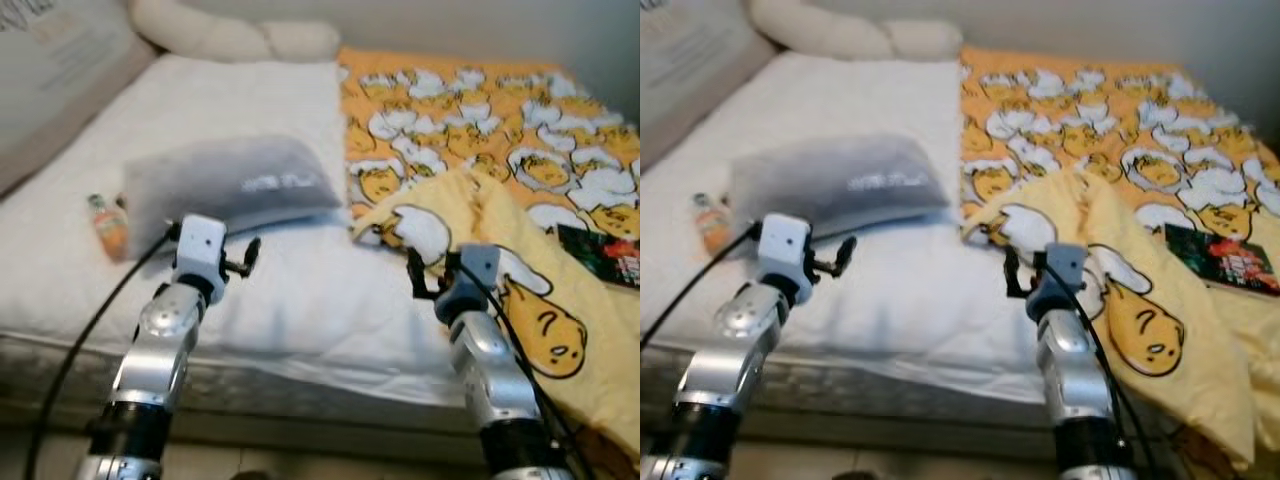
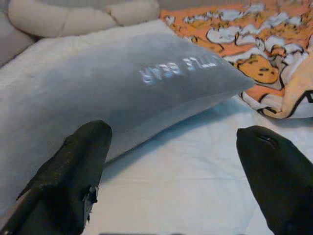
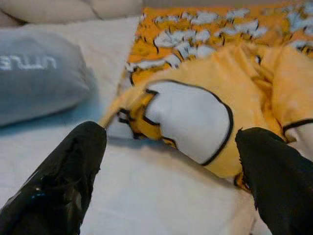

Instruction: Clean up the room

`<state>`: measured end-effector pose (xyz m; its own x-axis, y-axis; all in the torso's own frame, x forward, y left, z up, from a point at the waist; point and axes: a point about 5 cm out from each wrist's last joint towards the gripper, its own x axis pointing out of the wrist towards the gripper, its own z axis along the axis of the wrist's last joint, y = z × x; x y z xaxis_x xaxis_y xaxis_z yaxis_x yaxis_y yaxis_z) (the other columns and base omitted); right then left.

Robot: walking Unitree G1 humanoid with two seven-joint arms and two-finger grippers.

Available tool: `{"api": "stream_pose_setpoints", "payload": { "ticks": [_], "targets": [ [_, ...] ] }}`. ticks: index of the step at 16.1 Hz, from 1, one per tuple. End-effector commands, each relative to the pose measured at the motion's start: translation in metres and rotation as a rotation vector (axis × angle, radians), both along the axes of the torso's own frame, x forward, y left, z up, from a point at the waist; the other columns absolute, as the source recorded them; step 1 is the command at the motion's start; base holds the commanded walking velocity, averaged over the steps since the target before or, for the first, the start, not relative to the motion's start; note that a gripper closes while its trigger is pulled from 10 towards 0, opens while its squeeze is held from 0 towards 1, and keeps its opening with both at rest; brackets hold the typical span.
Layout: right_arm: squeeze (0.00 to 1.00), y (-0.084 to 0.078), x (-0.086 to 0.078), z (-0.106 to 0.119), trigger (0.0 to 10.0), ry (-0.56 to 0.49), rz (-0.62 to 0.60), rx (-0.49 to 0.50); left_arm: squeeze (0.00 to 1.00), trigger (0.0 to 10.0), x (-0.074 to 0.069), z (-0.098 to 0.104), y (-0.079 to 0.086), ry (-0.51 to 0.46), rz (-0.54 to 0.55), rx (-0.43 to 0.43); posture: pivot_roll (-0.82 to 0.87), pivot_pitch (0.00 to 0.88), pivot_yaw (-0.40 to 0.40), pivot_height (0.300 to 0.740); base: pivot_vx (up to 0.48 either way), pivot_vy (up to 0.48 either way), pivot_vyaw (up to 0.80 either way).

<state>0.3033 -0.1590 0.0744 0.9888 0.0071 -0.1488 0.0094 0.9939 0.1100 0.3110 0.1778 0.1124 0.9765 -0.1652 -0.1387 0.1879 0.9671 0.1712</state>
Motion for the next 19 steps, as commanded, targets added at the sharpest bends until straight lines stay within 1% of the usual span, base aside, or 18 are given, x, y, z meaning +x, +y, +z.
{"api": "stream_pose_setpoints", "payload": {
  "ticks": [1, 2, 5, 11, 14, 15, 18, 19],
  "targets": [
    [0.0, 0.0036, 0.002, 0.0051, 10.0, -0.024, 0.007, -0.005, 0.0, 10.0, 0.0012, 0.0041, 0.0032, -0.015, 0.008, 0.015, -0.01, 0.0, -0.037, 0.74, 0.0, 0.435, 0.0],
    [0.0, 0.004, 0.0019, 0.0049, 10.0, -0.024, 0.007, -0.004, 0.0, 10.0, 0.0011, 0.0042, 0.0035, -0.015, 0.008, 0.015, -0.01, 0.0, -0.037, 0.74, 0.0, 0.428, 0.0],
    [0.0, 0.0049, 0.0021, 0.0054, 10.0, -0.027, 0.009, -0.001, 0.0, 10.0, 0.0011, 0.0046, 0.004, -0.015, 0.01, 0.014, -0.01, 0.0, -0.037, 0.74, 0.0, 0.428, -0.63],
    [0.0, 0.005, 0.0019, 0.0056, 10.0, -0.03, 0.003, 0.018, 0.0, 10.0, 0.0012, 0.005, 0.004, -0.015, 0.012, 0.013, -0.01, 0.0, -0.037, 0.74, 0.0, 0.428, 0.0],
    [0.0, 0.0053, 0.0027, 0.0068, 10.0, -0.036, 0.004, 0.018, 0.0, 10.0, 0.0014, 0.0058, 0.0042, -0.016, 0.012, 0.014, -0.01, 0.0, -0.034, 0.74, 0.0, 0.429, -0.58],
    [0.0, 0.0057, 0.003, 0.0078, 10.0, -0.044, 0.002, 0.019, 0.0, 10.0, 0.0014, 0.006, 0.0046, -0.016, 0.012, 0.015, -0.01, 0.0, -0.034, 0.74, 0.0, 0.398, 0.0],
    [0.0, 0.0066, 0.0035, 0.0083, 10.0, -0.045, 0.007, 0.019, 0.0, 10.0, 0.0016, 0.0064, 0.0049, -0.016, 0.012, 0.015, -0.01, 0.0, -0.033, 0.74, 0.0, 0.325, 0.0],
    [0.0, 0.0071, 0.0038, 0.0088, 10.0, -0.047, 0.012, 0.02, 0.0, 10.0, 0.0017, 0.007, 0.0047, -0.021, 0.012, 0.015, -0.01, 0.0, -0.033, 0.74, 0.0, 0.0, 0.0]
  ]
}}
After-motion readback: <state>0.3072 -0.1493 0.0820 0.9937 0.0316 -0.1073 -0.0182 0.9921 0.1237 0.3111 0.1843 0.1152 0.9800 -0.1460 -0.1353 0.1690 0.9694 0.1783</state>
